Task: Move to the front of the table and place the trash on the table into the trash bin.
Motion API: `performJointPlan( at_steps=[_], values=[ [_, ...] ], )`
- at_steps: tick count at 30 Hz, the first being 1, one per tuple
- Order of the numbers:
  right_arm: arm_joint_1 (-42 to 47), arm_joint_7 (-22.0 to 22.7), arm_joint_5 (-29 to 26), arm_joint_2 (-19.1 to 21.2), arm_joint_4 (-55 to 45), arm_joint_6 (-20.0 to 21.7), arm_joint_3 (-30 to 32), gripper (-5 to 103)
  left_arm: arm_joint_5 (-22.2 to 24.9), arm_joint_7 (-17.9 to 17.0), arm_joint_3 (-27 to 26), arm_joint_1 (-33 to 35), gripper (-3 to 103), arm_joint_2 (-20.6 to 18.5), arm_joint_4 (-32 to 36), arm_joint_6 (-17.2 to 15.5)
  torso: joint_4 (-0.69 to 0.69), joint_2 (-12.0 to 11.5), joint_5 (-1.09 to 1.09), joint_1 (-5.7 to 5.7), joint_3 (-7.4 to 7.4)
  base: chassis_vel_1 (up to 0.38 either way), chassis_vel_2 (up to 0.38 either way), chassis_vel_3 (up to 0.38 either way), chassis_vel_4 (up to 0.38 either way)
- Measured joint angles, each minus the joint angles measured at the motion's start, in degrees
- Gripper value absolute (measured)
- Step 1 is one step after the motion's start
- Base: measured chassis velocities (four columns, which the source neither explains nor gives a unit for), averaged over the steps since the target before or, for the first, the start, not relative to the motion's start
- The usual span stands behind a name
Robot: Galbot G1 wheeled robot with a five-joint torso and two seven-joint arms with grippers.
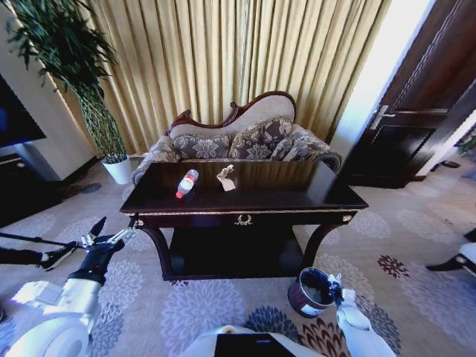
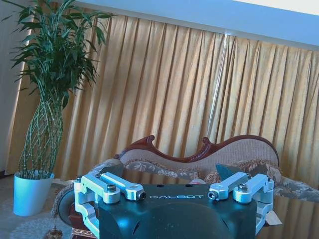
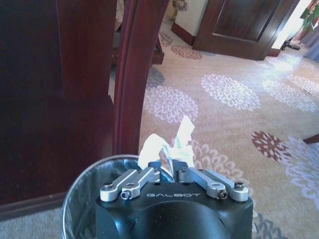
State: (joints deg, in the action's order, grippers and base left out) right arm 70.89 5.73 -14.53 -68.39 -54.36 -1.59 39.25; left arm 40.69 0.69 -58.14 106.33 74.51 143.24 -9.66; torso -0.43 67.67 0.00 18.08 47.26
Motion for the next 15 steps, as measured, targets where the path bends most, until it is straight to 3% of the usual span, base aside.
performJointPlan(
  at_steps=[4, 6, 9, 11, 15],
  values=[
    [-0.5, 0.4, 0.3, -0.5, -0.9, 0.1, 0.0, 33, 0.0, 0.1, -0.1, 0.0, 100, 0.1, 0.0, 0.2, 0.01, 0.0, 0.00, 0.00, 0.00, 0.000, 0.000, 0.000, 0.000],
    [-0.5, 0.5, 0.4, -0.5, -0.9, 0.1, 0.0, 33, 0.0, 0.1, -0.1, 0.0, 100, 0.1, 0.0, 0.3, 0.01, 0.0, 0.00, 0.00, 0.00, 0.000, 0.000, 0.000, 0.000],
    [-0.4, 0.5, 0.8, -0.4, -0.9, 0.3, 0.0, 50, 0.1, 0.1, -0.1, 0.0, 100, 0.1, 0.0, 0.4, 0.01, 0.0, 0.00, 0.00, 0.00, 0.000, 0.000, 0.000, 0.000],
    [-0.4, 0.5, 0.8, -0.4, -0.9, 0.3, 0.0, 50, 0.1, 0.1, -0.1, 0.0, 100, 0.1, 0.0, 0.4, 0.00, 0.0, 0.00, 0.00, 0.00, 0.000, 0.000, 0.000, 0.000],
    [-0.2, 0.5, 0.7, -0.1, -1.0, 0.3, 0.1, 72, 0.1, 0.1, 0.2, -0.3, 100, 0.1, 0.0, 0.4, 0.00, 0.0, -0.01, 0.00, 0.00, 0.000, 0.000, 0.000, 0.000]
  ],
)
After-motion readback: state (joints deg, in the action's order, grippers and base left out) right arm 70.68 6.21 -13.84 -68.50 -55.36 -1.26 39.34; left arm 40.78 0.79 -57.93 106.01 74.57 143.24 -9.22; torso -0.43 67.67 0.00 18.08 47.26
